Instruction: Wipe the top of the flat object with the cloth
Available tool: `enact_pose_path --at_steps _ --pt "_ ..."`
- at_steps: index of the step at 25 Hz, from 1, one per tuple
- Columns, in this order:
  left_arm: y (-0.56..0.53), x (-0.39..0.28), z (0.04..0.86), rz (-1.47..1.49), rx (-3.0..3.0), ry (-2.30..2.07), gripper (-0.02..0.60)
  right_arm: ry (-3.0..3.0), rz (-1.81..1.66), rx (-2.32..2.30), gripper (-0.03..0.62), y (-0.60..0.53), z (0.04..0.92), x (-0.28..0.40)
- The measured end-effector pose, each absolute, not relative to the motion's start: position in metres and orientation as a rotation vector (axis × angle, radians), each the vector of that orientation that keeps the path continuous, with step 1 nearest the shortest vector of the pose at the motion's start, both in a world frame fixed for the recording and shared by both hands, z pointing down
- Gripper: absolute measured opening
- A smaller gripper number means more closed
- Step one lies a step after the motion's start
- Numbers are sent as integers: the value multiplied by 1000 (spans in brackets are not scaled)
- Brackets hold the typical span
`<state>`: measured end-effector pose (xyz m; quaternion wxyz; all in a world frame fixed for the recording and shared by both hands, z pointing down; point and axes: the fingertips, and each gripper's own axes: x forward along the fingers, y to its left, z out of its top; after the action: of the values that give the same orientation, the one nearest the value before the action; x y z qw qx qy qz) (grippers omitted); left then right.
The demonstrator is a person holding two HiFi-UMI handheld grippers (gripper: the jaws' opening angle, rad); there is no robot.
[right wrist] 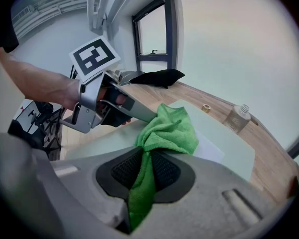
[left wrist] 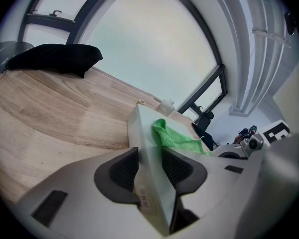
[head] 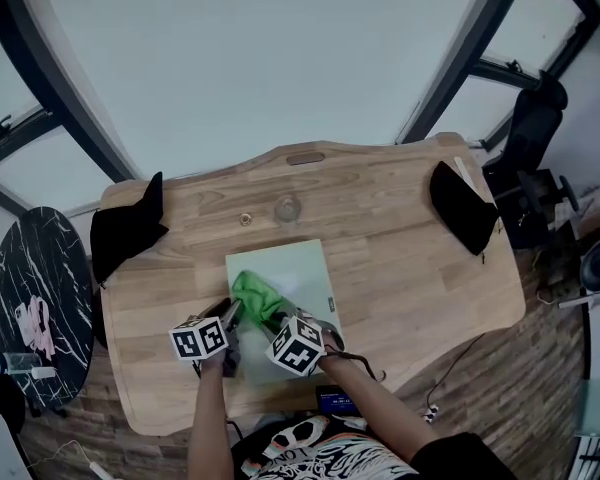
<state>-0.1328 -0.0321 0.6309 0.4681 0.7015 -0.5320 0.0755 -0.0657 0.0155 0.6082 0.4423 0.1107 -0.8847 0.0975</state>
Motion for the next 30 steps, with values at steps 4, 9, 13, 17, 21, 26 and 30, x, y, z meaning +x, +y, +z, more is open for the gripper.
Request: enact_pose_path --at_steps 4,9,13,17,21,26,30 --pt "-33 -134 631 167 1723 -1310 144 -2189 227 247 57 25 609 -65" --pt "-32 -133 632 170 1721 -1308 144 -2186 229 219 57 41 610 -64" --pt "-34 -134 632 163 1726 -1307 146 -2186 226 187 57 52 609 -66" --pt "-35 -133 633 176 1737 -1288 147 -2185 235 169 57 62 609 -68" --pt "-33 -134 632 168 1737 -1291 149 -2183 240 151 57 72 610 -71" --pt "-38 -135 629 175 1743 -1306 149 -2184 228 118 57 80 608 -74" --pt "-34 -135 632 166 1732 -1320 149 -2171 237 72 57 94 610 -76"
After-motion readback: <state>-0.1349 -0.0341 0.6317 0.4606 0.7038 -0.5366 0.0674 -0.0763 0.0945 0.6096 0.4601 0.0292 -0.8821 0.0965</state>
